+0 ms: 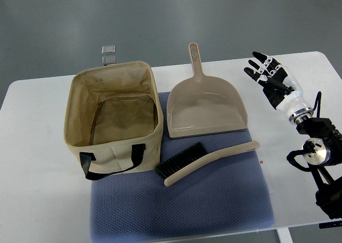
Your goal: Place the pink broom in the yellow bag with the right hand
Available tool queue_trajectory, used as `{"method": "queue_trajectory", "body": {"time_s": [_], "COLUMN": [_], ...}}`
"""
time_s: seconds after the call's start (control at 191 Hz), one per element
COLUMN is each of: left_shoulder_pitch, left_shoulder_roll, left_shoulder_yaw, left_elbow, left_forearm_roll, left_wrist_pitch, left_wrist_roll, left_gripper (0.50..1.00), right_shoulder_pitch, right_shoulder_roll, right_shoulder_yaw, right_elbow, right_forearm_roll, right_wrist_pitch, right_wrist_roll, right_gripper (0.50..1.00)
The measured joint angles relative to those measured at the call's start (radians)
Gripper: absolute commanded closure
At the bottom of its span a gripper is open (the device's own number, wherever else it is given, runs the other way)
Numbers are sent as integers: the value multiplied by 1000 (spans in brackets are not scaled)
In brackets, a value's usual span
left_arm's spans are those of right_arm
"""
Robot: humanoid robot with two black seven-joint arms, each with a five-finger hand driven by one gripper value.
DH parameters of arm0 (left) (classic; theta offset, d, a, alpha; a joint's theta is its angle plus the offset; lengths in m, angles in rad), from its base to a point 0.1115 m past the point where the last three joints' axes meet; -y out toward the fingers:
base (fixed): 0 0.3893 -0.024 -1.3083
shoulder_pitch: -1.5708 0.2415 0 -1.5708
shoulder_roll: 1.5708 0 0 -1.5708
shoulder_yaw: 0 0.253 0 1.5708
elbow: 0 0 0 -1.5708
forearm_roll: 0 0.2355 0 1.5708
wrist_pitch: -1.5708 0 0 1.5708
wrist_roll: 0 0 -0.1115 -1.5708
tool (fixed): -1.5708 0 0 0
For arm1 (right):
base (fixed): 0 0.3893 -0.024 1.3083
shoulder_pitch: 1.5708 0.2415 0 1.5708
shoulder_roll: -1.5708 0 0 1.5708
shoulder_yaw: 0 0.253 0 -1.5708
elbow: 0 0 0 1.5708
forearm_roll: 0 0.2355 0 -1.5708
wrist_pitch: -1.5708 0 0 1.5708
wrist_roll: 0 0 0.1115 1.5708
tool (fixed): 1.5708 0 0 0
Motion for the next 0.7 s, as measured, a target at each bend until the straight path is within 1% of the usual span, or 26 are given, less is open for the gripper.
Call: {"method": "queue_trajectory", "body": {"time_s": [0.571,0.702], "left_shoulder_pitch": [0,0], "left_shoulder_roll": [0,0], "left_shoulder_yaw": [0,0], "left_elbow": [1,1], "left_forearm_roll": [-1,0], "left_wrist_pitch": [0,0], "left_wrist_roll": [-1,-1], "left_gripper": [500,500], "right_shoulder_pitch": [1,7], "right_shoulder_roll": [-2,-4], "right_shoulder_yaw": [3,5], "right_elbow": [0,0], "right_forearm_roll": [0,0], "right_wrist_pitch": [2,21], "right_wrist_roll": [0,0], "right_gripper": [572,572]}}
